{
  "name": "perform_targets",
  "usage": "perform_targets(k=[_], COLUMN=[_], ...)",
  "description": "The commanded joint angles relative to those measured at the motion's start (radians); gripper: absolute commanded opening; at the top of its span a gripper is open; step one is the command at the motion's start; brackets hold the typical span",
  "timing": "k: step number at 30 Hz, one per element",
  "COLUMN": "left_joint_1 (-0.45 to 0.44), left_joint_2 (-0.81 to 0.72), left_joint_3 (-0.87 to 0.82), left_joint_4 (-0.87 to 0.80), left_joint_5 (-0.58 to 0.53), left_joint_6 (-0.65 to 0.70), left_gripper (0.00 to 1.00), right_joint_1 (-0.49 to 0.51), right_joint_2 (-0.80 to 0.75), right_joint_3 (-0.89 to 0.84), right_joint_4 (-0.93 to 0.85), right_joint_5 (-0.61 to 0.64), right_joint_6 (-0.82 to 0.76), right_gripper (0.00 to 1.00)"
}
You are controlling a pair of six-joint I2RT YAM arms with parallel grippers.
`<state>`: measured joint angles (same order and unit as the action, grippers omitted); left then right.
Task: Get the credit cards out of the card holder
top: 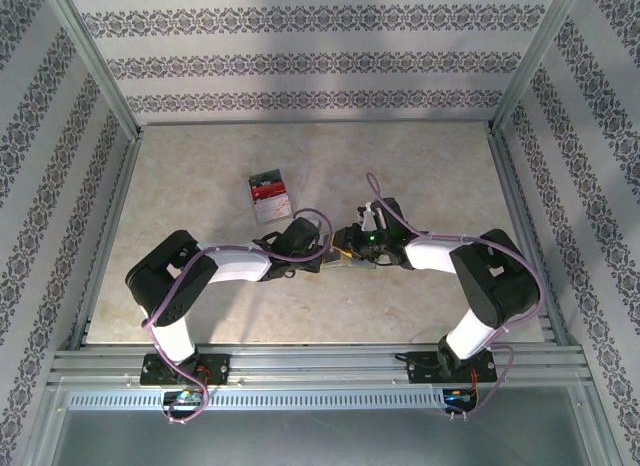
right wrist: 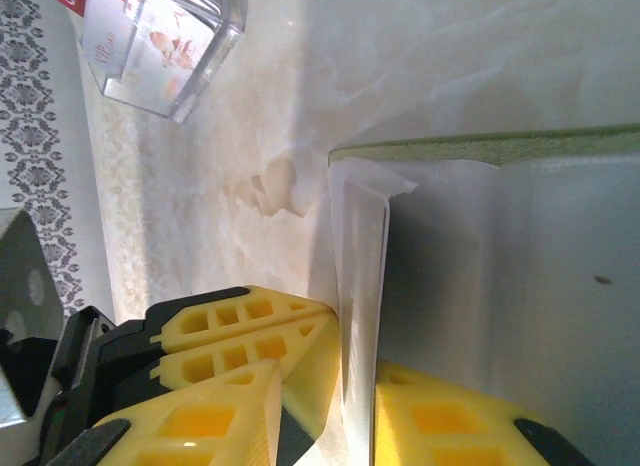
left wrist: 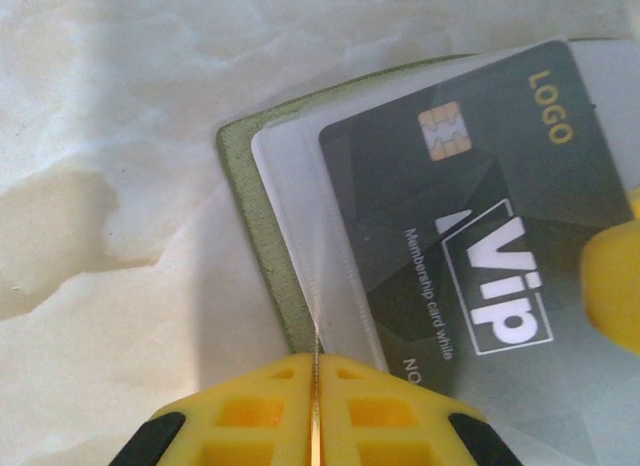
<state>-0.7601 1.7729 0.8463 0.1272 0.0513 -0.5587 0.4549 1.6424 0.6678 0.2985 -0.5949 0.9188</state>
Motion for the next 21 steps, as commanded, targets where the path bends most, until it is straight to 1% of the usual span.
perform_targets(k=[1, 7, 13, 21], left_joint_1=[-0.013, -0.013, -0.013, -0.013], left_joint_2=[0.025, 0.022, 0.015, 0.024], left_joint_3=[0.0, -0.002, 0.006, 0.012], left_joint_4=[-0.009, -0.008, -0.012, -0.012], left_joint_5=[0.001, -0.004, -0.005, 0.001], left_joint_6=[-0.009, -0.009, -0.003, -0.003], left_gripper=[0.09, 0.09, 0.09, 0.09], right_joint_1=[-0.014, -0.034, -0.037, -0.037], right_joint_2=[-0.033, -0.049, -0.041, -0.042], right_joint_3=[-0.015, -0.034, -0.039, -0.048], right_joint_4=[0.049, 0.048, 0.066, 0.101], right_joint_5=[-0.031, -0.029, -0.041, -0.046], right_joint_6=[0.009, 0.006, 0.011, 0.028], right_gripper=[0.28, 0.27, 0.2, 0.22])
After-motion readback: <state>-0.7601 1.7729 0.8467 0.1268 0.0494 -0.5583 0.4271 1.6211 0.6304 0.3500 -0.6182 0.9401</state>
